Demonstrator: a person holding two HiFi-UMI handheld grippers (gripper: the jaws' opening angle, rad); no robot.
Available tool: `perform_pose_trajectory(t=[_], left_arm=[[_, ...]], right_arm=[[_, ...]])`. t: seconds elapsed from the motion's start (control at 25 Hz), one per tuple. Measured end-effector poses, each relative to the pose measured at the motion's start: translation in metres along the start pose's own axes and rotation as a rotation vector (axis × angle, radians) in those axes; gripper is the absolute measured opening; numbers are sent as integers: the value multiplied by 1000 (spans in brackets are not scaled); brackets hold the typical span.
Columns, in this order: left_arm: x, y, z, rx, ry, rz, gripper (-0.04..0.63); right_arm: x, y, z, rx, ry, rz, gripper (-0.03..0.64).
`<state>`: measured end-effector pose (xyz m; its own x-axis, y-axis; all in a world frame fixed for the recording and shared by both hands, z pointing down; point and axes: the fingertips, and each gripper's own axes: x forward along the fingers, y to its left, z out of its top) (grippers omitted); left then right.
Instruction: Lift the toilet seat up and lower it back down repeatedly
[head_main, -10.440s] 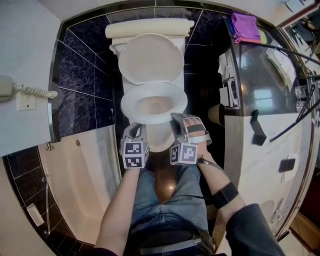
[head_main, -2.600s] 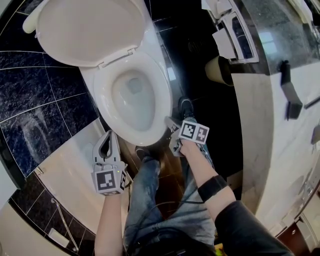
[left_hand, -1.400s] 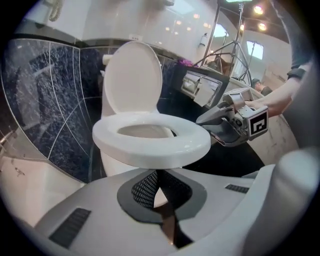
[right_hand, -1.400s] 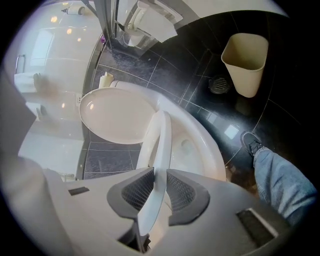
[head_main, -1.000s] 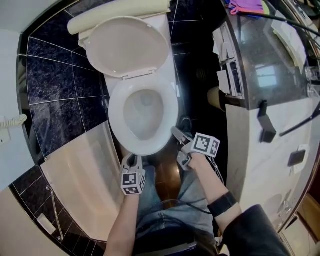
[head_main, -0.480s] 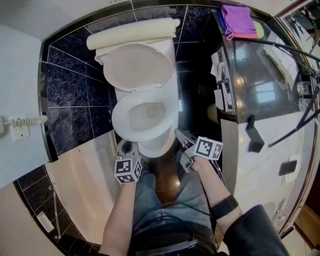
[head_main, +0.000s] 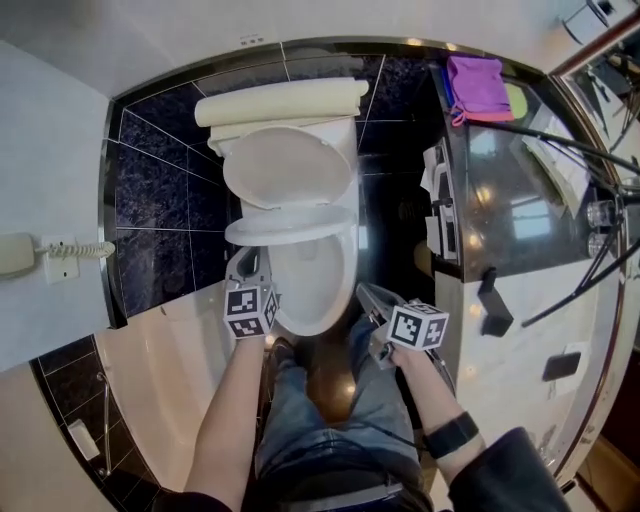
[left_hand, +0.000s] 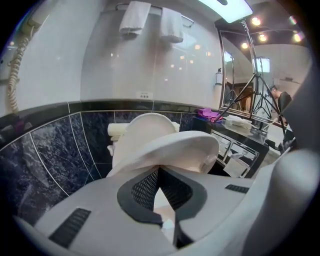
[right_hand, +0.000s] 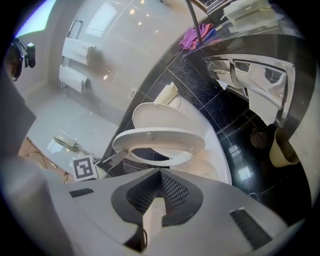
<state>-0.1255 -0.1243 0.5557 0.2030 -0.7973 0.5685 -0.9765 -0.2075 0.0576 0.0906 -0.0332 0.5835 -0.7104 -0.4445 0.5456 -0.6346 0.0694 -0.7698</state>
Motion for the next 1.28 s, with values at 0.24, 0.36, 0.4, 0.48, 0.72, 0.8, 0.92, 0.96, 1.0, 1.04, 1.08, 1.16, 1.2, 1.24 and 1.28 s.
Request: perform_pose_trajectory(t=[0.24, 0.36, 0.4, 0.48, 0.72, 0.8, 0.92, 0.96, 1.0, 1.04, 1.08, 1.16, 1.2, 1.24, 1.28], left_arm=[[38, 17, 38, 14, -46, 44, 0], [59, 26, 55, 14, -55, 58, 0], [65, 28, 60, 14, -53, 60, 0], [76, 31, 68, 15, -49, 58, 0], [93, 36, 78, 32, -35, 56, 0], [92, 35, 78, 34, -34, 57, 0], [83, 33, 75, 45, -27, 53, 0], [79, 33, 73, 46, -24, 53, 0], [73, 32, 72, 47, -22, 51, 0], [67, 30, 70, 49, -19, 49, 0], [60, 28, 68, 52, -17, 45, 0], [43, 24, 66, 61, -12, 35, 0], [33, 21, 66, 65, -11, 29, 0], [22, 19, 66, 68, -12, 23, 0], [11, 17, 66, 71, -13, 16, 0]], right_arm=[[-2, 4, 16, -81, 18, 13, 17], [-5, 6, 23, -128, 21, 5, 17], [-7, 7, 25, -143, 20, 3, 17], [-10, 7, 30, -155, 15, 1, 17], [-13, 4, 42, -156, 2, -1, 17], [-13, 4, 45, -162, -1, -1, 17], [-10, 10, 47, -171, -7, 0, 17], [-10, 13, 47, -178, -10, 0, 17], [-9, 16, 48, -189, -12, -1, 17], [-9, 20, 50, -203, -14, -2, 17], [-9, 24, 50, -218, -16, -3, 17], [-9, 35, 52, -244, -21, -6, 17], [-10, 41, 52, -258, -24, -9, 17], [-11, 47, 54, -276, -29, -14, 17], [-13, 53, 55, -297, -34, -22, 17]])
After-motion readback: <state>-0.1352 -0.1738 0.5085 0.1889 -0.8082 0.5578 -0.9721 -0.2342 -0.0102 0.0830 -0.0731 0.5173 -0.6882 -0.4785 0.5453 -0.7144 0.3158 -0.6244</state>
